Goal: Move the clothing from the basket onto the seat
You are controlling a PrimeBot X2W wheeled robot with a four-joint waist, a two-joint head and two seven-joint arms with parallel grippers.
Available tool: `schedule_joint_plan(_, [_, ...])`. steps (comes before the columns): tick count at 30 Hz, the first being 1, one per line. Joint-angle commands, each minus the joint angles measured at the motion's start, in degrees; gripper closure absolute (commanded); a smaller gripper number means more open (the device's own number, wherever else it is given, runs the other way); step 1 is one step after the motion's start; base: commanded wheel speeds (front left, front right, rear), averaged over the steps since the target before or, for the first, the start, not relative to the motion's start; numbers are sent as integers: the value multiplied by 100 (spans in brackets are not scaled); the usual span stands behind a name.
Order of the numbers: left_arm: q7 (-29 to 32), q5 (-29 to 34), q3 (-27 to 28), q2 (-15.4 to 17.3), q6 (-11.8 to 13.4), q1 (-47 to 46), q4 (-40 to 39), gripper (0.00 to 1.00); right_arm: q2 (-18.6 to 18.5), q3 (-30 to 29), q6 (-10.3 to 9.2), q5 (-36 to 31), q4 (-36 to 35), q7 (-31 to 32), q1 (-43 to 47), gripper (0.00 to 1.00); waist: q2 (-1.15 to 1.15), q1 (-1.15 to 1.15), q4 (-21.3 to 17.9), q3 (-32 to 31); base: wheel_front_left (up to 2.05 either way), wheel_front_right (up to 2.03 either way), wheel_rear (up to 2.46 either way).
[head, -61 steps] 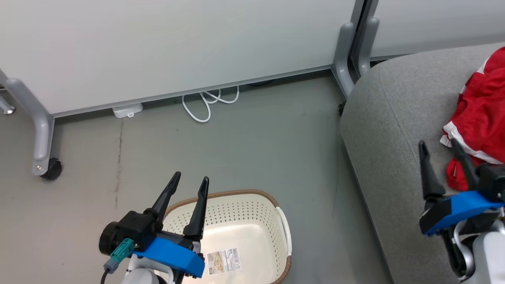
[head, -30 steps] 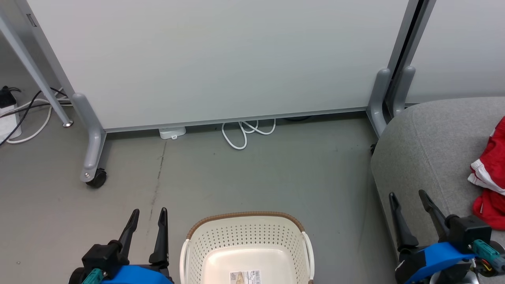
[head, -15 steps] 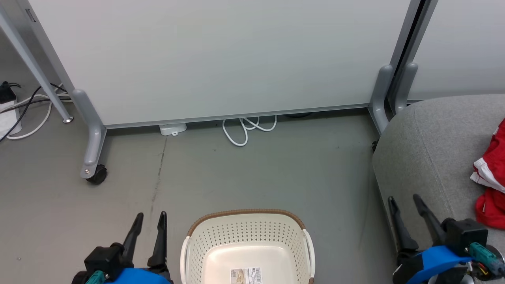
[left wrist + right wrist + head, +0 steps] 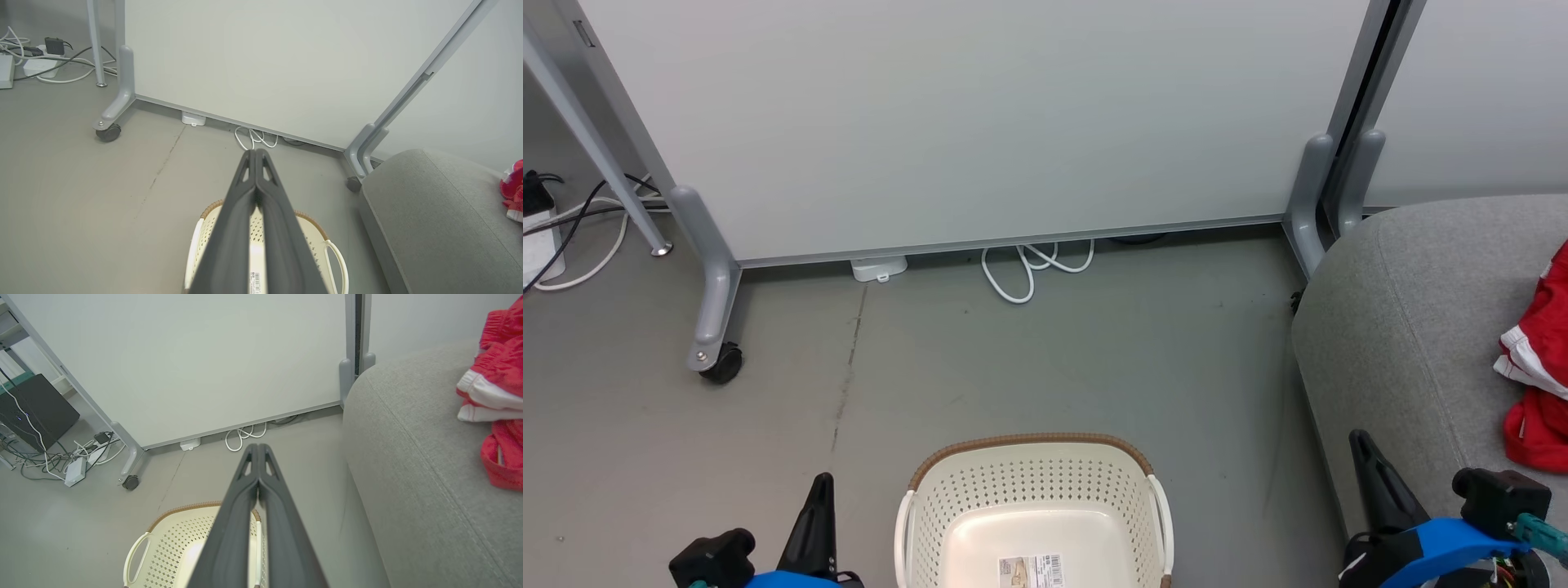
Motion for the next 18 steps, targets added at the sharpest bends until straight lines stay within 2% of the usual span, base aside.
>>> schedule_joint_plan(1, [47, -233, 83, 13, -1, -173, -122, 100, -17, -19, 0, 279, -63, 17, -126, 100, 0, 0, -5, -1, 0, 0, 0])
schedule_joint_plan(18, [442, -1656, 358, -40, -2, -319, -297, 100, -23, -70, 0, 1947, 12, 195, -272, 100, 0, 0, -57, -8, 0, 0, 0])
